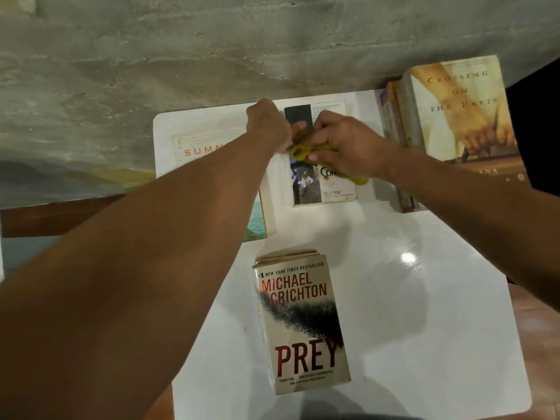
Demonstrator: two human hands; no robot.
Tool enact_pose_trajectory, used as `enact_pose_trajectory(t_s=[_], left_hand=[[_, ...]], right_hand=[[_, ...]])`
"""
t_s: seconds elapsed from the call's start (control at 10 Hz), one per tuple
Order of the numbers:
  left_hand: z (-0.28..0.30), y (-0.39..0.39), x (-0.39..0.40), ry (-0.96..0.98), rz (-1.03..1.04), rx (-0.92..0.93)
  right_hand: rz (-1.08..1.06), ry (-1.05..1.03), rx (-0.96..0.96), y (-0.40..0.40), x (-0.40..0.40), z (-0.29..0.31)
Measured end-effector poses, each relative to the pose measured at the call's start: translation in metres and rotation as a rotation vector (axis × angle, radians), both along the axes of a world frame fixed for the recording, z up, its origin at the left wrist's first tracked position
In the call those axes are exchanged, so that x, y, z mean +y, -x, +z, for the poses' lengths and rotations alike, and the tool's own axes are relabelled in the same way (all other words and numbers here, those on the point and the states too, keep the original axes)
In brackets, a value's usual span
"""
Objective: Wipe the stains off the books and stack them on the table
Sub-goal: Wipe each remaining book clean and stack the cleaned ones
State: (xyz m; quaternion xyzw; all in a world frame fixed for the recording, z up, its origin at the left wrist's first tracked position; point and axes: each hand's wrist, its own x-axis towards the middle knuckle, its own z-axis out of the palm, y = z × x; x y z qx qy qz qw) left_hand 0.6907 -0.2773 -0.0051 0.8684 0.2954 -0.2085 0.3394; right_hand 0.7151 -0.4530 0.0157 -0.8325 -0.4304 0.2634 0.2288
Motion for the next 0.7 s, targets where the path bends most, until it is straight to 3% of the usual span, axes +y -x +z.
enact_pose_trajectory(t_s=[0.1, 0.2, 0.3, 0.4, 0.6, 0.7], left_hand=[[0.004, -0.002, -0.005, 0.006, 0.059, -0.005], [0.003, -0.003, -0.004, 0.065, 0.095, 0.015], [0.002, -0.001, -0.001, 0.115, 0.073, -0.013], [0.005, 0.001, 0.001, 0.101, 0.046, 0.005], [0.01, -0.001, -0.003, -0.011, 0.007, -0.009], [0.007, -0.001, -0.001, 0.093, 0.05, -0.005]], right_hand=[[0.075, 0.034, 0.077, -0.002, 0.0, 0.001], [0.008, 0.002, 0.034, -0.003, 0.003, 0.001], [0.135, -0.012, 0.086, 0.002, 0.001, 0.001], [0.062, 0.005, 0.038, 0.0, 0.003, 0.0], [0.148, -0.005, 0.153, 0.007, -0.003, 0.0], [0.019, -0.076, 0.078, 0.007, -0.001, -0.007]])
